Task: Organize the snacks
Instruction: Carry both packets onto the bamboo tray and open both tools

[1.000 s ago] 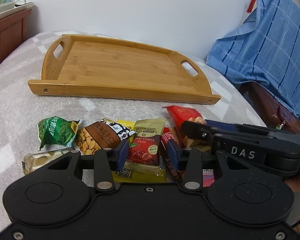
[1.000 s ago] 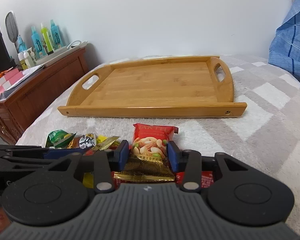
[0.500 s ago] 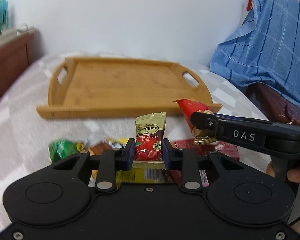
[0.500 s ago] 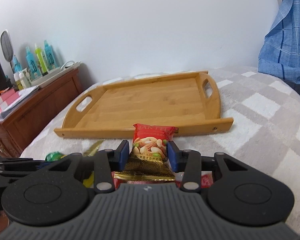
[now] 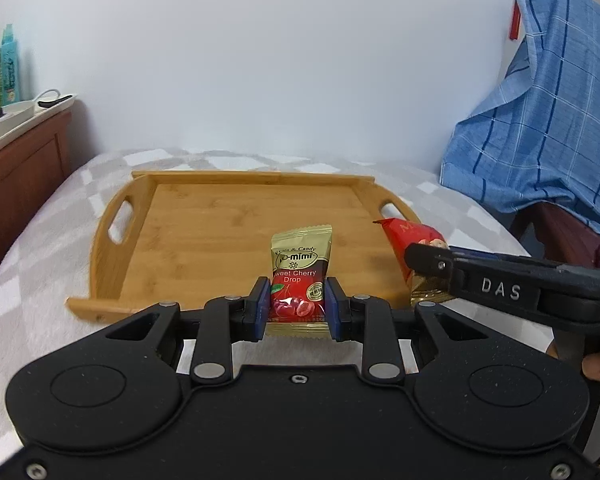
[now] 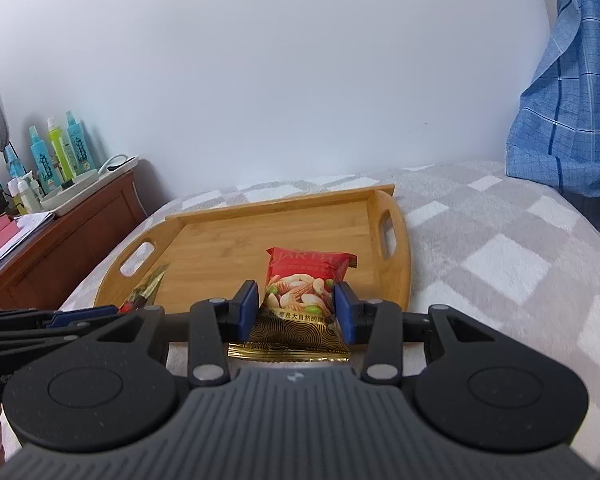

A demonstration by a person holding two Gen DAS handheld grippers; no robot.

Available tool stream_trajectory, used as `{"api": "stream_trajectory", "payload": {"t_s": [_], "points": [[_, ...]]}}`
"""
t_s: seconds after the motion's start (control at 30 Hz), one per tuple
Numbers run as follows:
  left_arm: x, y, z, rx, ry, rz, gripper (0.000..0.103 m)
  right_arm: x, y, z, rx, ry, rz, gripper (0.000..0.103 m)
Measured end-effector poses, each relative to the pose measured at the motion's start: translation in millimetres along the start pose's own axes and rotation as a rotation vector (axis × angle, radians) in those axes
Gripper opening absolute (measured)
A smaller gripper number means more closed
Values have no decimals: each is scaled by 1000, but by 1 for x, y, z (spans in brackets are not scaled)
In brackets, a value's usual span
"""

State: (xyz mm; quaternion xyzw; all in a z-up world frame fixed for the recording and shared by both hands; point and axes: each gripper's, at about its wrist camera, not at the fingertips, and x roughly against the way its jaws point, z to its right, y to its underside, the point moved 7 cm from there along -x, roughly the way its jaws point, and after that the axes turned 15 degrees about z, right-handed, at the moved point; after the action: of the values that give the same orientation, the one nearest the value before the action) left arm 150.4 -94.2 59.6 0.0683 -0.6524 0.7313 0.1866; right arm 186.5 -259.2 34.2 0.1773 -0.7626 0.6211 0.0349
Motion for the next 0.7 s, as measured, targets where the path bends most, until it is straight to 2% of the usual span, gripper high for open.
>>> {"api": "stream_trajectory", "payload": {"t_s": [0.13, 0.27, 0.7], "points": [[-27, -10, -3, 54, -2, -26, 27, -16, -5, 5, -11, -29, -17, 46], [-52, -13, -1, 65, -11, -46, 27, -34, -4, 16, -22, -25, -41, 46], [-102, 8, 12, 78, -19, -135, 27, -68, 7, 29, 47, -37, -124, 46]]}}
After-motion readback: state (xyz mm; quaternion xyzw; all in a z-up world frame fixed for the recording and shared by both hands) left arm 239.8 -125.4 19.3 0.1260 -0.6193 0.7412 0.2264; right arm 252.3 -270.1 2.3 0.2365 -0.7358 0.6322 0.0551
